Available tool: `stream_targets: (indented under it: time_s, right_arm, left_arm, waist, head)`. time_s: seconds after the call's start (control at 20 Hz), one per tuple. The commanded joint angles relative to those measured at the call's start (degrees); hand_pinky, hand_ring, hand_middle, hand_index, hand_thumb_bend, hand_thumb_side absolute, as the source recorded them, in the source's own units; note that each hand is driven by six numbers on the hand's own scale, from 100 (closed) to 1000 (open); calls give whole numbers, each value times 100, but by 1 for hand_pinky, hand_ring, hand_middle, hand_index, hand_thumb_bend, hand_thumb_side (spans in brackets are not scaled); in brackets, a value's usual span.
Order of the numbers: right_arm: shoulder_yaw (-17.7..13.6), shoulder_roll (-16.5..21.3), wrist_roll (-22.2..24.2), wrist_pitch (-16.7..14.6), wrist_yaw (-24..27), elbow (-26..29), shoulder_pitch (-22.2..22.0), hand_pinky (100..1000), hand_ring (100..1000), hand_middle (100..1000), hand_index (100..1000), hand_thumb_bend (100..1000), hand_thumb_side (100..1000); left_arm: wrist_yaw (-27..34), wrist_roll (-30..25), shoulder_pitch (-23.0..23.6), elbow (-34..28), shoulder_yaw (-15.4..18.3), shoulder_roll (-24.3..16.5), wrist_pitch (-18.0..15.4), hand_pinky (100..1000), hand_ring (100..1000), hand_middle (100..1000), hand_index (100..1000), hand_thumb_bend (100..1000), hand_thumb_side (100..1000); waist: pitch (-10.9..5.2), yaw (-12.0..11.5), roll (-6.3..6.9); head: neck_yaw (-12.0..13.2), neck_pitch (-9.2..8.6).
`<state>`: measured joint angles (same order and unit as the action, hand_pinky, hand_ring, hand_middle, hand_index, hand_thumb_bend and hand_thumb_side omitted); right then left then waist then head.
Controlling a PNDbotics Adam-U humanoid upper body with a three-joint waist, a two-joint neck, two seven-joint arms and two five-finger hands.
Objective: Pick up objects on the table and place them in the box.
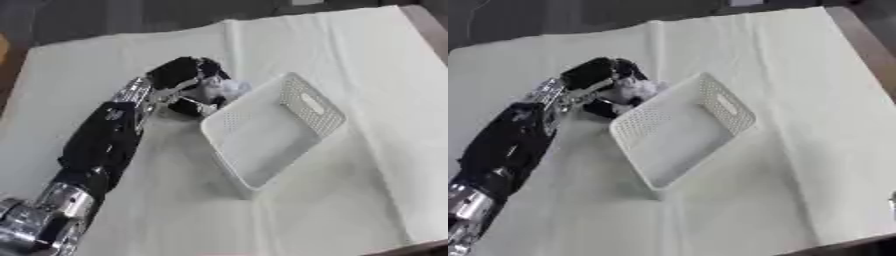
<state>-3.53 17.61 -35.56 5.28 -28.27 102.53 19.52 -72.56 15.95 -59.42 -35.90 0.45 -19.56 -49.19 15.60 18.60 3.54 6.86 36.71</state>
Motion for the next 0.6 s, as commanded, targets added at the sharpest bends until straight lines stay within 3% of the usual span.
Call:
stream_targets:
  time_s: [0.05, 0.35, 0.6]
  right_arm:
    - [-20, 57, 0, -20, 13, 80, 53, 322, 402, 624, 745, 100, 831]
    - [-22, 78, 5, -13, 15, 53, 11, 323, 402, 624, 745, 100, 831]
    - [-30, 102, 4, -4, 8, 27, -37, 323, 402, 625, 745, 100, 831]
  left_arm:
    - [38, 190, -70, -43, -8, -67, -44, 100, 100, 100, 205, 100, 554]
    - [246, 152, -80, -191, -46, -129, -50, 100, 100, 100, 199, 100, 526]
    - [463, -81, -124, -470, -126, -203, -52, 100, 100, 100, 190, 100, 419]
  waist:
    - [-117, -16, -40]
    - [-171, -87, -63]
    - [-230, -173, -81]
  head:
    - [0, -47]
    - [-16, 8]
    - [-84, 26]
